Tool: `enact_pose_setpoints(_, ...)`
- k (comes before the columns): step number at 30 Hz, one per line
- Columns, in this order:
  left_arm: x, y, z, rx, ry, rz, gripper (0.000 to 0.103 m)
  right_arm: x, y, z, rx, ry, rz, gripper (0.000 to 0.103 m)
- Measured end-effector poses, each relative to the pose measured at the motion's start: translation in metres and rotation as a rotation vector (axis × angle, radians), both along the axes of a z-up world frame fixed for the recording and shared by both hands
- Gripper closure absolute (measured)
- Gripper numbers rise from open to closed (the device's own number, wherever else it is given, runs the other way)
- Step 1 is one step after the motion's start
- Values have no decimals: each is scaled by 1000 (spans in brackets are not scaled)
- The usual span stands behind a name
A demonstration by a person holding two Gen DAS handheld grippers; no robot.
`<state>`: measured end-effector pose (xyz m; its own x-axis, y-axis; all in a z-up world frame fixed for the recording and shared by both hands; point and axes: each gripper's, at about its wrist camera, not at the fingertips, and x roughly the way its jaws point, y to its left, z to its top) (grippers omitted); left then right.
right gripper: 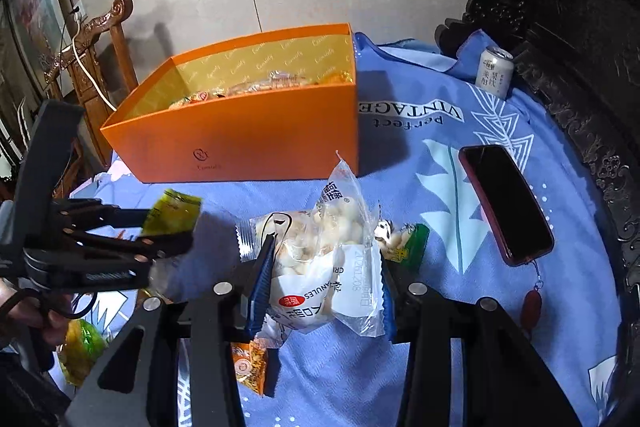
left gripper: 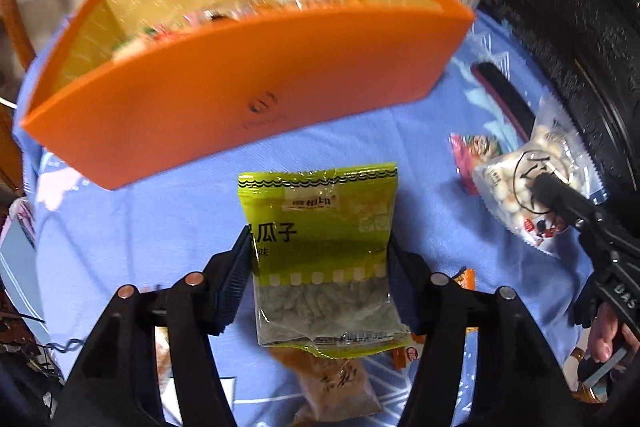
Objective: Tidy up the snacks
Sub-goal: 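Carry the seed bag and white snack bag into the orange box and open both grippers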
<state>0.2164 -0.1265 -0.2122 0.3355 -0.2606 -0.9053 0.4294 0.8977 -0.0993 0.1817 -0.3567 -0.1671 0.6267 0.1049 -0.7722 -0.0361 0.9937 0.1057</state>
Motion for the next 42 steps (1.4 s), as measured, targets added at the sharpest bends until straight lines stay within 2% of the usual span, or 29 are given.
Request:
enact_pose_setpoints(11,3,43,83,-101,-183,103,43,6,14,54,8,-138,50,59)
enact_pose_setpoints(21,62,59,145,-111,-324,156,43,66,26,110,8,-279,84,59)
enact_pose_setpoints(27,99,59,155,-94,-354,174,42,113,34,119,18,-289,100,59)
enact_pose_setpoints(34,140,52,141,-63,-334,195,41,160,47,112,-3,-267,101,58)
enact_pose_setpoints(35,144,51,139,-57,-329,198,36,167,49,110,-3,-262,96,53)
enact_pose_setpoints(36,148,50,137,-54,-323,202,29,170,50,108,4,-255,97,41)
enact_pose_setpoints(37,150,50,138,-44,-326,221,9,174,50,107,13,-244,96,29)
enact_pose_setpoints(38,149,51,140,-37,-342,247,4,174,50,108,18,-251,79,18)
enact_pose_setpoints(42,148,56,147,-63,-359,271,4,170,50,110,27,-266,70,18)
